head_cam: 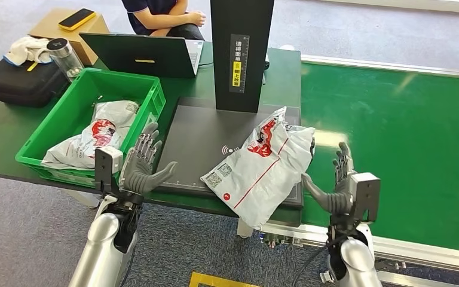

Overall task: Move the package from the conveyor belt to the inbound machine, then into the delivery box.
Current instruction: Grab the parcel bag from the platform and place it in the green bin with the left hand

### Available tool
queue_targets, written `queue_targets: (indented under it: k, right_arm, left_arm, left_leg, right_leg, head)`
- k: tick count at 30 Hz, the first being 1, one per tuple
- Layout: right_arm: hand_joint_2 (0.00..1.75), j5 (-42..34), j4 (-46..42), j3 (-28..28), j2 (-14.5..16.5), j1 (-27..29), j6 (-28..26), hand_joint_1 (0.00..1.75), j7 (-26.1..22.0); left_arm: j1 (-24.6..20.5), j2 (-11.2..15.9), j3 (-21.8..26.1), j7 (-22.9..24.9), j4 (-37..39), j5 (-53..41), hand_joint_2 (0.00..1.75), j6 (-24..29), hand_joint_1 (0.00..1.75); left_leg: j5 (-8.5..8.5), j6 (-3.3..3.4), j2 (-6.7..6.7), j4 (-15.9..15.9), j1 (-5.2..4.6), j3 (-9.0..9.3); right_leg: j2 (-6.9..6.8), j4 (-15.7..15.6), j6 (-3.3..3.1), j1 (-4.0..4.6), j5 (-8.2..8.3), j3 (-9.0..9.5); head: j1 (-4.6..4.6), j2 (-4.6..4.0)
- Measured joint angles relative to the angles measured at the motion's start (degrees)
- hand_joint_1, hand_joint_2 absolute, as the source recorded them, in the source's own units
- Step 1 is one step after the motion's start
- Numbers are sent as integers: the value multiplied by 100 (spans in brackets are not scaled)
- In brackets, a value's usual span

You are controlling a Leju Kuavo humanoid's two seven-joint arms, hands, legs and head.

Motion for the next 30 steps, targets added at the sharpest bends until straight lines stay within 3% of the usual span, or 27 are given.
queue_targets:
  k: [6,9,19,24,30]
  right_arm:
    - [175,47,-1026,-522,204,934,1111,0,240]
    - [175,319,-1237,-713,345,1165,1371,0,293]
    - [175,374,-1595,-1252,624,1359,2050,0,376]
    - [175,431,-1620,-1439,700,1343,2335,0,384]
    - [175,435,-1619,-1562,717,1316,2449,0,389]
  left_arm:
    - [66,-7,9,37,-109,-127,175,-29,0]
    - [113,-15,14,58,-170,-255,175,39,0]
    - [94,-84,0,310,-271,-1223,175,543,0]
    - [-145,-168,-158,314,-89,-1898,175,895,0]
    - [-369,-254,-328,302,167,-2077,175,974,0]
  left_leg:
    - [-3,3,3,0,0,4]
    - [-3,3,5,0,0,5]
    - [-2,3,8,2,-1,9]
    - [-2,3,7,2,-1,9]
    - [-2,3,8,2,-1,9]
  right_leg:
    - [2,-1,0,-1,0,2]
    - [4,-1,0,-1,0,2]
    - [5,-1,1,-2,1,4]
    - [5,-1,2,-2,2,5]
    - [6,-1,2,-2,3,5]
  head:
    - [-1,0]
    - [-2,1]
    - [-1,0]
    - [-1,0]
    - [-1,0]
